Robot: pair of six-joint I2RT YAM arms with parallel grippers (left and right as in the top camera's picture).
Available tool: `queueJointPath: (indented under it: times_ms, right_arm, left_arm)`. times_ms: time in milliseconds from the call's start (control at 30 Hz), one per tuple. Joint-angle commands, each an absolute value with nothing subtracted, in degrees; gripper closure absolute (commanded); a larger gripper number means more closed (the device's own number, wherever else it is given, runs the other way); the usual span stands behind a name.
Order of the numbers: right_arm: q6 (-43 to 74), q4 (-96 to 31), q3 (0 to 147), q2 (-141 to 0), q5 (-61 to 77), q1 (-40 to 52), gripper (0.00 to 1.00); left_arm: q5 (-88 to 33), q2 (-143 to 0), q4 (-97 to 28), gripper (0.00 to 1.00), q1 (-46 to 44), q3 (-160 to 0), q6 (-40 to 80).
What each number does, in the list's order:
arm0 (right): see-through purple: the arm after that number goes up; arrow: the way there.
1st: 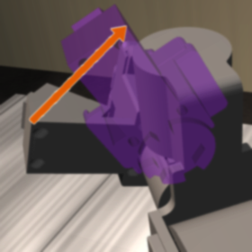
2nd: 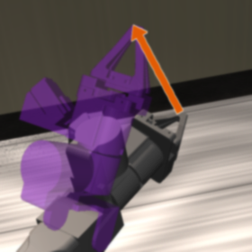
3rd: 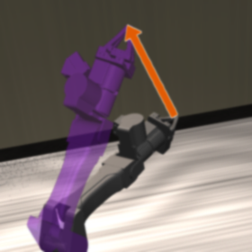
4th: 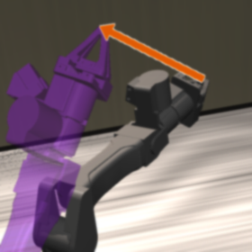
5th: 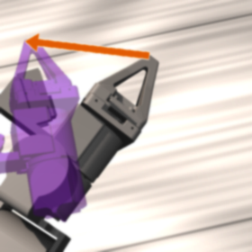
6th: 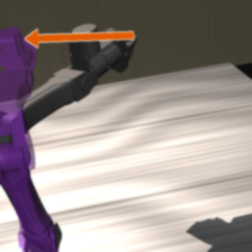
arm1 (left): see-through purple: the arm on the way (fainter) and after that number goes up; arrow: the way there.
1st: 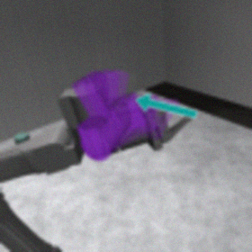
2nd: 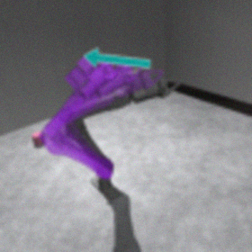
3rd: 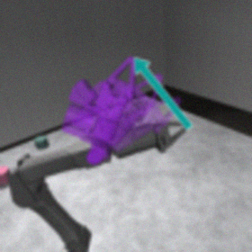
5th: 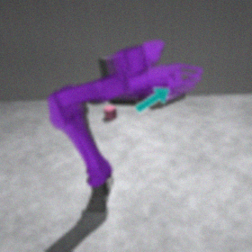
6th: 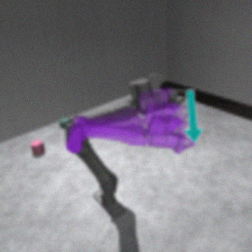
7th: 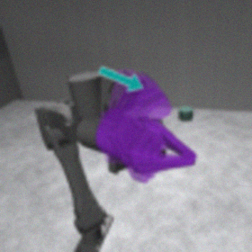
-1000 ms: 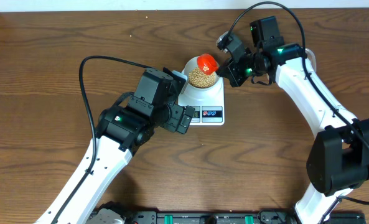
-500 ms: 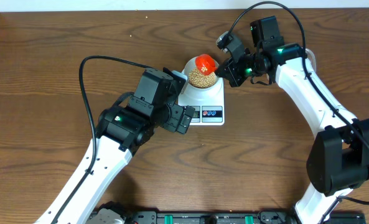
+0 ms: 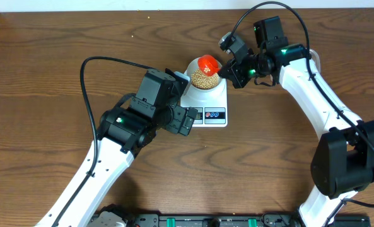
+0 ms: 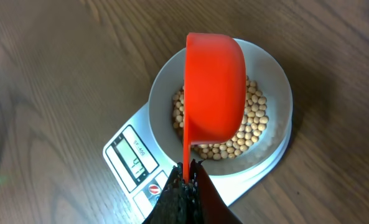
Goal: Scoop item into bowl and weigh 50g on scale
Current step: 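Keep tilting the scoop over the bowl, adding beans slowly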
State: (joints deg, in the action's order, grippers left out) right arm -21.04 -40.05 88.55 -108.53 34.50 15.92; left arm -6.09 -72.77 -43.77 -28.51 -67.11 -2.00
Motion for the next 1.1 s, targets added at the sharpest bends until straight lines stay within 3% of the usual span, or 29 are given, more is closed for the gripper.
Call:
queueJointPath:
  times_ms: [0,400,1067]
  right_arm:
    - [-25.1,-40.1,90.0,-107.2,34.1,16.3,0.99]
    - [-34.4,-40.0,89.9,-107.2,24.3,18.8,0.99]
    - [-38.5,-39.4,90.0,-107.2,23.4,19.9,0.99]
  left_arm:
    - [-6.4,-73.2,-44.1,0.02,-28.4,-66.9,-2.8]
    - [-6.4,-73.2,-44.1,0.02,-28.4,-66.9,-2.8]
    - [-6.4,-73.2,-44.1,0.02,-28.4,-66.9,-2.8]
